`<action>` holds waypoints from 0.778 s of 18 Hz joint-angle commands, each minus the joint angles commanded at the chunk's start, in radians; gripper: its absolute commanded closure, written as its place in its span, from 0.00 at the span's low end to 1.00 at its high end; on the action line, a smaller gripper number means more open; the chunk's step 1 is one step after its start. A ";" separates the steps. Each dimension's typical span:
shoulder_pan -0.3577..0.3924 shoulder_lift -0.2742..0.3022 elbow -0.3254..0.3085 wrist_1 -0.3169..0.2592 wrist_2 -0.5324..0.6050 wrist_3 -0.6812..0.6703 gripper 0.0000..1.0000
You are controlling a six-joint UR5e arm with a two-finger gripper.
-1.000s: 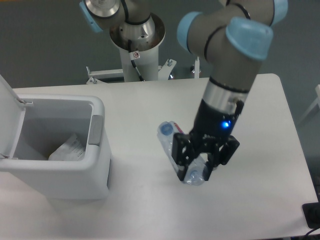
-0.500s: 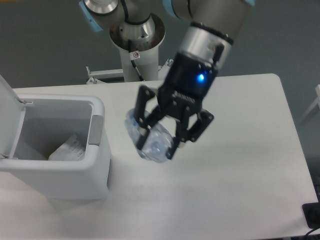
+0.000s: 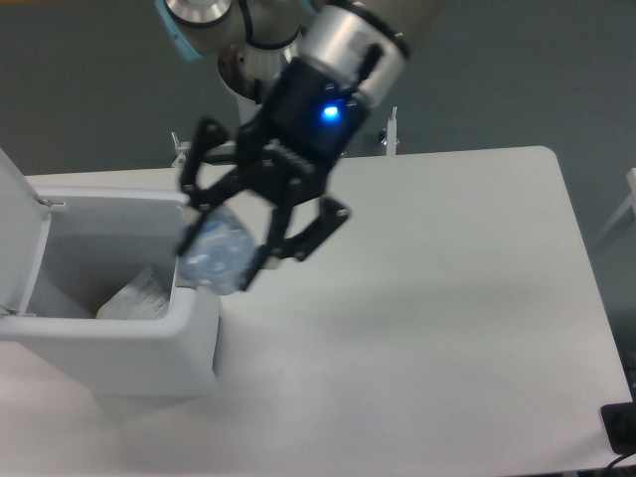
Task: Place the trash in the trash can
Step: 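Carry the bottle over the trash bin and lower it in, then open the gripper to release the bottle into the bin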
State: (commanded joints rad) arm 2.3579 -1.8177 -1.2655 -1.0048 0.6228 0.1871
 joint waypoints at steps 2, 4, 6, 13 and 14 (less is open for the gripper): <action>-0.025 -0.011 0.000 0.012 0.002 0.000 0.55; -0.055 -0.024 0.000 0.038 0.006 -0.002 0.55; -0.066 -0.040 -0.005 0.064 0.011 0.000 0.54; -0.066 -0.014 -0.083 0.103 0.012 0.090 0.08; -0.063 0.000 -0.109 0.103 0.012 0.106 0.04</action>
State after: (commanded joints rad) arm 2.2948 -1.8179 -1.3742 -0.9020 0.6351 0.2928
